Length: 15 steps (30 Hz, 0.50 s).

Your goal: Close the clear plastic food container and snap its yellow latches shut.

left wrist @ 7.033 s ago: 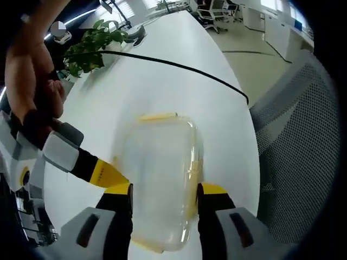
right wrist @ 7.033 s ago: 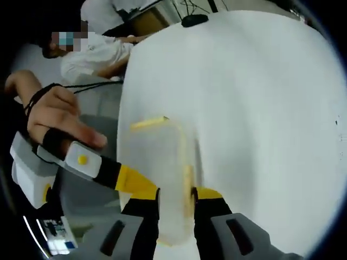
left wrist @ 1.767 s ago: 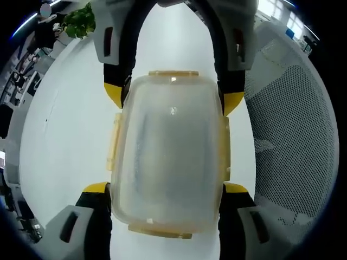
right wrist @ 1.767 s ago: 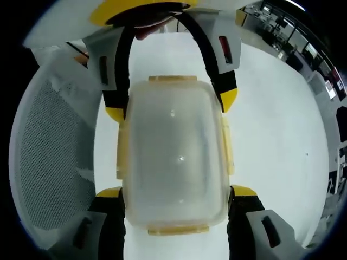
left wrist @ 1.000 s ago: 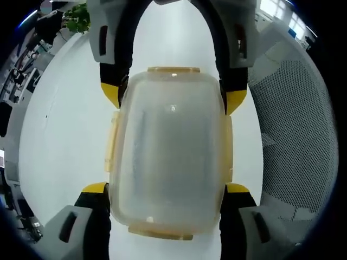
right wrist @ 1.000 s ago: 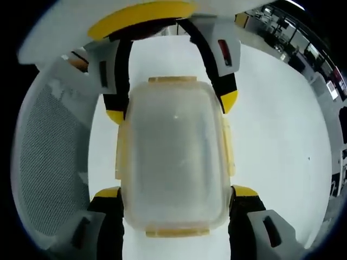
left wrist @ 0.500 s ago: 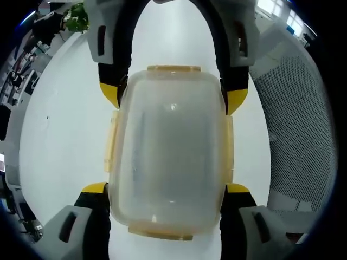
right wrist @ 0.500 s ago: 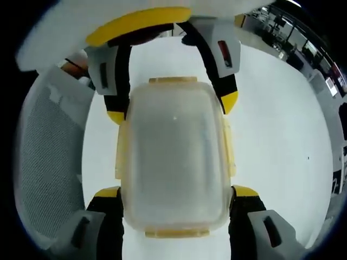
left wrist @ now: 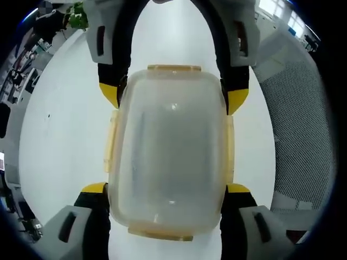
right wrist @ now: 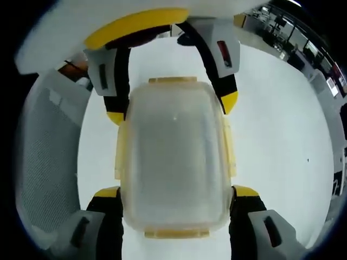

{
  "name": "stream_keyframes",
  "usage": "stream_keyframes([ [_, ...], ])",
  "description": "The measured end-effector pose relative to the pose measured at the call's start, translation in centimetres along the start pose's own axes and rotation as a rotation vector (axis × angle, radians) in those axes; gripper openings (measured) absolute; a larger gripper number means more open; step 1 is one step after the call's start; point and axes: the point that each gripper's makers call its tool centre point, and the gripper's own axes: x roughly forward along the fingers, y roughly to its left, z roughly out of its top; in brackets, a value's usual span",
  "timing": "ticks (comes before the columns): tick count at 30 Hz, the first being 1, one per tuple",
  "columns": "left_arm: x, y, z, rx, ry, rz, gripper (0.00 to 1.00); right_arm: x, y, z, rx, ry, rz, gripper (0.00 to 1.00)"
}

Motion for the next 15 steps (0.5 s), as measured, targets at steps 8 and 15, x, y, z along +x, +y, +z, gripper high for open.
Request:
stream_keyframes([
  [8, 0.1, 0.9, 0.1, -0.018, -0.007, 0.004, 0.85, 0.0, -1.0, -0.1, -0.014, 0.004, 0.0, 0.82],
  [15, 0.3, 2.1, 0.2, -0.02, -0.004, 0.005, 0.85, 0.0, -2.2, 0.0, -0.015, 0.002, -0.001, 0.82],
])
